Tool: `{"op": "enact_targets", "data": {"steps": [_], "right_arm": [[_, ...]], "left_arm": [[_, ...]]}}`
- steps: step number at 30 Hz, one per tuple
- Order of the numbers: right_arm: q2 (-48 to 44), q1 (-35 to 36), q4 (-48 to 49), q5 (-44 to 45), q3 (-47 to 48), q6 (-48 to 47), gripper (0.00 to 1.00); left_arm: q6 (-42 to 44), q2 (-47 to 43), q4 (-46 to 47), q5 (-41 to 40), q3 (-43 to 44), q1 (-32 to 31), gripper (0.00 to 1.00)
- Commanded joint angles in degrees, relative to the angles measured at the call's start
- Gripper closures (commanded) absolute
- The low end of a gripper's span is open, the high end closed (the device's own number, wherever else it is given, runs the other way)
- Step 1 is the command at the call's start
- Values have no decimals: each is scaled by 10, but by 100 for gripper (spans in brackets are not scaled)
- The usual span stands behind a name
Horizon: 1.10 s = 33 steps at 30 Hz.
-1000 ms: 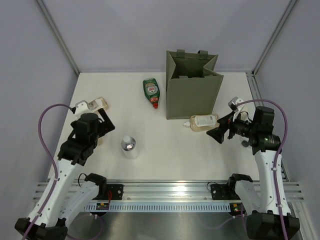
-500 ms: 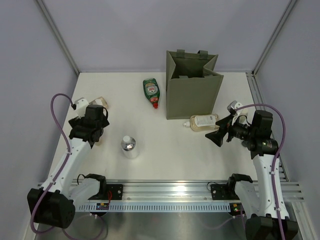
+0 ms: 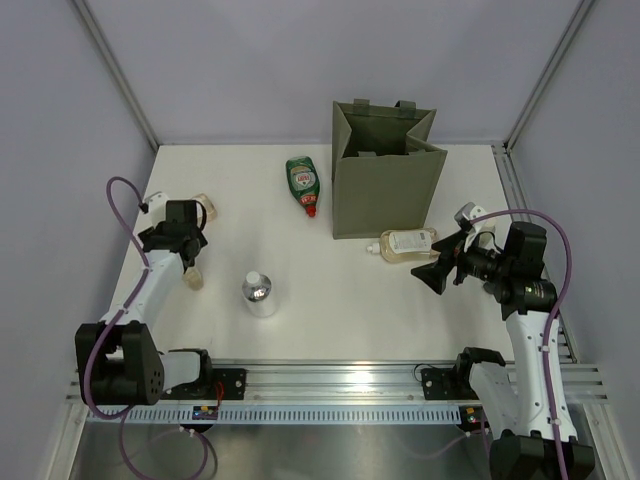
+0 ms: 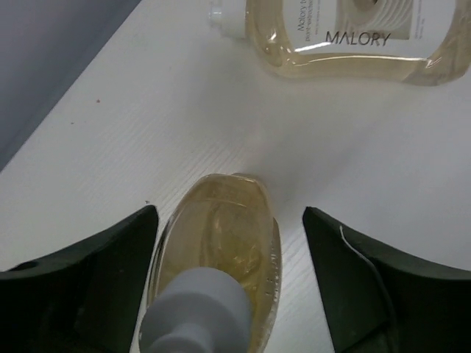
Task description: Place the personal care products into the canvas bag
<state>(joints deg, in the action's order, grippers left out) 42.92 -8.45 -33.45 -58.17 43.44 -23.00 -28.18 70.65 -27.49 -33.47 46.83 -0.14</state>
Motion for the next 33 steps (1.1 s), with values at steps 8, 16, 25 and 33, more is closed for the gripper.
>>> {"op": "enact_targets", "data": {"steps": [8, 16, 25, 33], "right_arm": [[-5, -13, 14, -19, 0, -11, 1], [-7, -17, -8, -62, -1, -33, 1], [65, 37, -66, -42, 76, -85, 1], [194, 339, -10, 331, 198, -27, 6]], "left_arm": [[33, -65, 88, 117, 5, 14, 100], [-43, -155, 91, 258, 30, 13, 100], [-196, -119, 129, 439, 69, -35, 100], [-295, -83, 133, 436, 97, -156, 100]]}}
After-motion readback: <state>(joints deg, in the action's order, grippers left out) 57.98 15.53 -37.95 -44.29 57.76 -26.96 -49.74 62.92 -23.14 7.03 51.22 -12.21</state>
